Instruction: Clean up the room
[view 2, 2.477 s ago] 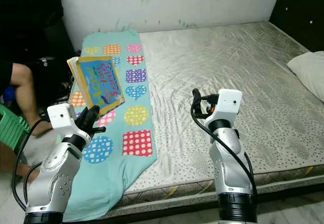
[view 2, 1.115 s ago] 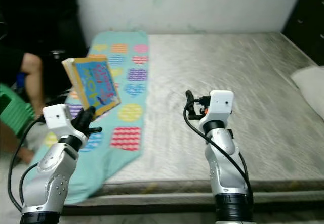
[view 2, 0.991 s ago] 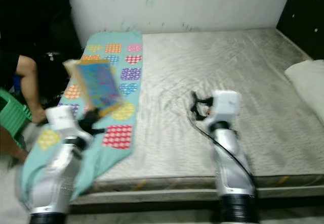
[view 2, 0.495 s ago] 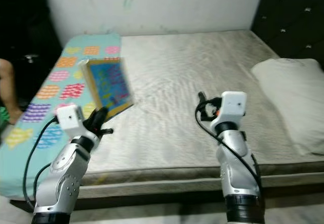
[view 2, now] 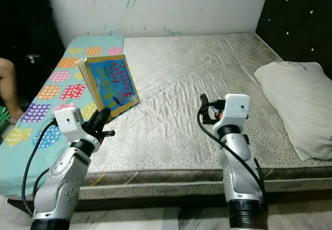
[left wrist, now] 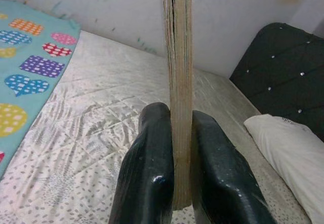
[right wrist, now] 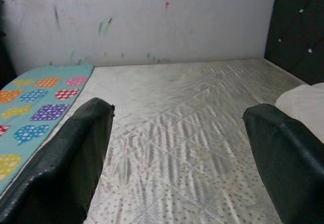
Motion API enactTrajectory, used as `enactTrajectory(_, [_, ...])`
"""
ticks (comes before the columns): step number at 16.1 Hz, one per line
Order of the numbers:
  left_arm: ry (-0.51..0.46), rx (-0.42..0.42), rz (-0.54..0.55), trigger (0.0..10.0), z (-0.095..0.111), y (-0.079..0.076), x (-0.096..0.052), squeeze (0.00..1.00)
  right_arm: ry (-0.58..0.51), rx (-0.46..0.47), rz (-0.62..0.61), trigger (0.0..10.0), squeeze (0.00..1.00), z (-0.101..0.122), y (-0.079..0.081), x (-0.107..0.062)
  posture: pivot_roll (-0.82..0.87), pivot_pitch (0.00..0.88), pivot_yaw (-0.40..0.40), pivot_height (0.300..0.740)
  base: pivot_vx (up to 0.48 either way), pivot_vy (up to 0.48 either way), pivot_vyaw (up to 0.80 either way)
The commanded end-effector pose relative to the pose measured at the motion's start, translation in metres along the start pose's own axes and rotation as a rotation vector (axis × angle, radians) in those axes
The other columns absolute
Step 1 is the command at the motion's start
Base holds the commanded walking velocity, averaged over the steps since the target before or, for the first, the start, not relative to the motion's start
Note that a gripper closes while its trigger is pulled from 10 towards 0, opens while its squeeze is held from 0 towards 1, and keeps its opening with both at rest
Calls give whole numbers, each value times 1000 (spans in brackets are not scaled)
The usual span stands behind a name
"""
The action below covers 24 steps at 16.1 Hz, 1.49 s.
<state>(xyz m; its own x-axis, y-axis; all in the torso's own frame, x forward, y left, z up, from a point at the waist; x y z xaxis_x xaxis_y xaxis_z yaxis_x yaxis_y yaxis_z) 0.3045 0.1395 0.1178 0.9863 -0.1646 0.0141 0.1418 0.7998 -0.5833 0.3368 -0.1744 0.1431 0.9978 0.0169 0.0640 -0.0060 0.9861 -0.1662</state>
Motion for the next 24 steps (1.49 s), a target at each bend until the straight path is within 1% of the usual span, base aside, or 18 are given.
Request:
enactTrajectory(1, [-62,15,-59,10000,15,-12,2,0,-18,0,-5,10000,0,5,-2,2,-67,0,38,740,390,0,-800])
enactTrajectory(3, [-62,13,-64,10000,15,-12,2,0,-21,0,-5,10000,0,6,-3,3,-66,0,37,740,401,0,-800])
enactTrajectory(10, [-58,13,-63,10000,14,-13,4,0,-23,-7,-9,10000,0,5,-5,4,-67,0,36,740,410,0,0])
enactTrajectory(13, [-39,0,-27,10000,9,-12,4,0,-19,-17,-14,10000,0,4,-7,2,-66,0,37,740,0,0,0])
enactTrajectory(15, [-40,17,-23,10000,9,-11,4,0,-26,-34,-9,10000,0,4,-6,2,-65,0,37,740,0,0,0])
enactTrajectory(20, [-41,19,-23,10000,9,-12,4,0,-28,-42,0,10000,0,4,-5,2,-67,0,31,740,0,-49,761])
enactTrajectory(24, [-41,13,-22,10000,9,-12,5,0,-24,-43,-1,10000,0,4,-6,3,-68,0,28,740,0,-252,0])
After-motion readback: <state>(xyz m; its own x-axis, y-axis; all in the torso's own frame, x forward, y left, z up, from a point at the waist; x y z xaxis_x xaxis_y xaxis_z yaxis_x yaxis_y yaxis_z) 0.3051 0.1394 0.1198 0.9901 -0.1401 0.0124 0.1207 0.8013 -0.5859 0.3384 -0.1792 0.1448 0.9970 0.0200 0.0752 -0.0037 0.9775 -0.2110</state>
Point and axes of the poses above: a point about 5 cm out from each wrist's last joint towards the gripper, its own x axis pointing out of the wrist towards the gripper, its own z axis along the axis of the wrist's last joint, y = z × x, the point moved 2 cm from there along x, pointing out of the wrist towards the gripper, and after that the axes turned 12 degrees about -x, right-handed, at the moved point
